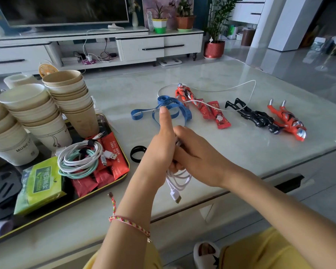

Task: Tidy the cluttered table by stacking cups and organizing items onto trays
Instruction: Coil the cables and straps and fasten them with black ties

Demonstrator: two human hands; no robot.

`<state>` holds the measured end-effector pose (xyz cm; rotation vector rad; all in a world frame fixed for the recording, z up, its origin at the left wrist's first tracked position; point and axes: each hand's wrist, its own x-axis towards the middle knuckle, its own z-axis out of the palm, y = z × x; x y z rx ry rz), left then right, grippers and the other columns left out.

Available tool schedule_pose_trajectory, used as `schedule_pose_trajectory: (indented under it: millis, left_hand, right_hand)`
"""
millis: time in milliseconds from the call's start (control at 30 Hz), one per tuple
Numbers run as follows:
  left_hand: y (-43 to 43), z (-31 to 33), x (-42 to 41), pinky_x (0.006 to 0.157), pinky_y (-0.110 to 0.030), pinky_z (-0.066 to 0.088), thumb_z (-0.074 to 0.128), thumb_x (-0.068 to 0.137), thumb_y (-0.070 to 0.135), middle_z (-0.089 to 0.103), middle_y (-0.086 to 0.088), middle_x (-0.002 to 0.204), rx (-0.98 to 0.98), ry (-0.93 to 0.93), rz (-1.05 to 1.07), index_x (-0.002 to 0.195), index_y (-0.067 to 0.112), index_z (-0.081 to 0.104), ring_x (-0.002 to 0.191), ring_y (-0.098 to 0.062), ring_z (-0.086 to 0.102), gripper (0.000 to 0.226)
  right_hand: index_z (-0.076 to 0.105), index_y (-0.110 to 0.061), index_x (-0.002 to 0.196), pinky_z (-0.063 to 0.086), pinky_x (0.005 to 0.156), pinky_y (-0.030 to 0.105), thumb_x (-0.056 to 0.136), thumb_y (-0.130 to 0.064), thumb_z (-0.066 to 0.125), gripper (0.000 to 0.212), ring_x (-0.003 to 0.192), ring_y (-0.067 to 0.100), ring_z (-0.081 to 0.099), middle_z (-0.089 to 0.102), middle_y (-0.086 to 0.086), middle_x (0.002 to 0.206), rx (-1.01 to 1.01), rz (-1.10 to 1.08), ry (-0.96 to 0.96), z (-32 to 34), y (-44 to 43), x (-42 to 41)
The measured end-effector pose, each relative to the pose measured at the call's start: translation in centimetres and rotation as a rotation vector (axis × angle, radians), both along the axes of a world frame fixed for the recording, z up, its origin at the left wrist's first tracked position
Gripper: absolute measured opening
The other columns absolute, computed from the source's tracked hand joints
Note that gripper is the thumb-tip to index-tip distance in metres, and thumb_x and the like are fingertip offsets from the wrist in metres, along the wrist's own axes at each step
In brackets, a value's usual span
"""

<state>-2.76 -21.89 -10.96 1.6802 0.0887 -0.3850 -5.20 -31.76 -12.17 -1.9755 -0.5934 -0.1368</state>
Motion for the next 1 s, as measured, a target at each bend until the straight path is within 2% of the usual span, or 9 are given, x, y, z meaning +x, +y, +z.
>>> schedule_pose_trajectory:
  millis: [67, 133, 267, 334, 467, 634, 767, 867, 1001]
  left_hand:
    - [0.2, -0.3, 0.1, 0.041, -0.020, 0.030, 0.012, 0.083, 0.075, 0.047, -0.001, 0.037, -0.018, -0.006, 0.025, 0.056, 0.010, 0.053, 0.027, -0.011, 0.040, 0.081]
    - [0.5, -0.5, 0.4, 0.043, -0.023, 0.029, 0.014, 0.084, 0.074, 0.050, -0.008, 0.048, -0.057, -0.010, 0.029, 0.058, 0.009, 0.055, 0.031, -0.014, 0.040, 0.081]
    - [0.5, -1.0, 0.5, 0.049, -0.025, 0.033, 0.019, 0.088, 0.068, 0.051, -0.012, 0.052, -0.098, -0.028, 0.057, 0.041, 0.010, 0.056, 0.034, -0.015, 0.043, 0.084]
    - [0.5, -0.9, 0.4, 0.050, -0.024, 0.038, 0.026, 0.091, 0.062, 0.056, -0.012, 0.052, -0.162, -0.063, 0.091, 0.044, 0.011, 0.061, 0.037, -0.016, 0.047, 0.078]
    - [0.0, -0.5, 0.2, 0.053, -0.024, 0.047, 0.038, 0.094, 0.049, 0.067, -0.003, 0.057, -0.311, -0.062, 0.133, 0.074, 0.009, 0.063, 0.046, -0.013, 0.060, 0.051]
    - [-1.4, -0.5, -0.9, 0.062, -0.030, 0.041, 0.037, 0.095, 0.043, 0.068, -0.002, 0.062, -0.352, -0.020, 0.086, 0.048, 0.018, 0.063, 0.061, -0.021, 0.056, 0.059]
    - [-2.4, -0.7, -1.2, 0.079, -0.033, 0.042, 0.034, 0.095, 0.045, 0.067, -0.001, 0.071, -0.301, -0.001, 0.063, 0.071, 0.014, 0.061, 0.076, -0.020, 0.054, 0.048]
    - [-2.9, -0.8, -1.7, 0.085, -0.034, 0.045, 0.032, 0.097, 0.045, 0.064, 0.001, 0.075, -0.254, -0.058, 0.017, 0.080, 0.014, 0.061, 0.079, -0.017, 0.054, 0.046]
    - [-2.7, -0.8, -1.7, 0.065, -0.026, 0.041, 0.031, 0.099, 0.035, 0.059, -0.002, 0.077, -0.187, -0.171, 0.111, 0.074, 0.014, 0.053, 0.075, -0.018, 0.053, 0.040]
  right_hand:
    - [0.048, -0.031, 0.091, 0.040, 0.060, 0.015, 0.092, -0.028, 0.043, 0.005, 0.057, 0.005, 0.055, 0.058, -0.014, 0.062, -0.008, -0.014, 0.018, -0.4, -0.1, 0.1]
    - [0.046, -0.019, 0.096, 0.042, 0.062, 0.021, 0.094, -0.031, 0.043, 0.012, 0.059, 0.007, 0.055, 0.058, -0.012, 0.064, -0.035, -0.047, 0.009, -0.6, -0.2, 0.4]
    - [0.042, -0.020, 0.083, 0.047, 0.063, 0.035, 0.096, -0.035, 0.042, 0.020, 0.063, 0.012, 0.054, 0.057, -0.004, 0.071, -0.105, -0.203, -0.056, -0.8, 0.1, 0.7]
    - [0.041, -0.017, 0.080, 0.047, 0.063, 0.040, 0.095, -0.036, 0.045, 0.024, 0.065, 0.019, 0.057, 0.058, 0.001, 0.071, -0.083, -0.299, -0.101, -0.8, 0.1, 0.9]
    - [0.041, -0.020, 0.078, 0.045, 0.057, 0.025, 0.094, -0.032, 0.050, 0.022, 0.056, 0.002, 0.053, 0.053, -0.012, 0.062, 0.038, -0.490, -0.172, -0.5, -0.1, 1.6]
    - [0.047, -0.012, 0.084, 0.035, 0.055, 0.005, 0.095, -0.022, 0.050, 0.015, 0.060, -0.013, 0.051, 0.051, -0.016, 0.067, 0.340, -0.846, -0.251, -0.2, -0.8, 3.1]
    - [0.046, -0.009, 0.084, 0.036, 0.056, 0.005, 0.096, -0.023, 0.048, 0.019, 0.059, -0.009, 0.051, 0.050, -0.014, 0.069, 0.520, -0.982, -0.168, -0.4, -1.2, 4.2]
    - [0.048, -0.009, 0.084, 0.036, 0.054, 0.005, 0.097, -0.021, 0.046, 0.018, 0.056, -0.011, 0.050, 0.051, -0.013, 0.068, 0.513, -0.949, -0.148, -0.7, -1.2, 4.6]
    - [0.052, -0.010, 0.076, 0.033, 0.055, 0.009, 0.096, -0.018, 0.047, 0.022, 0.054, -0.002, 0.048, 0.053, -0.007, 0.063, 0.404, -0.882, -0.192, -0.8, -0.7, 4.2]
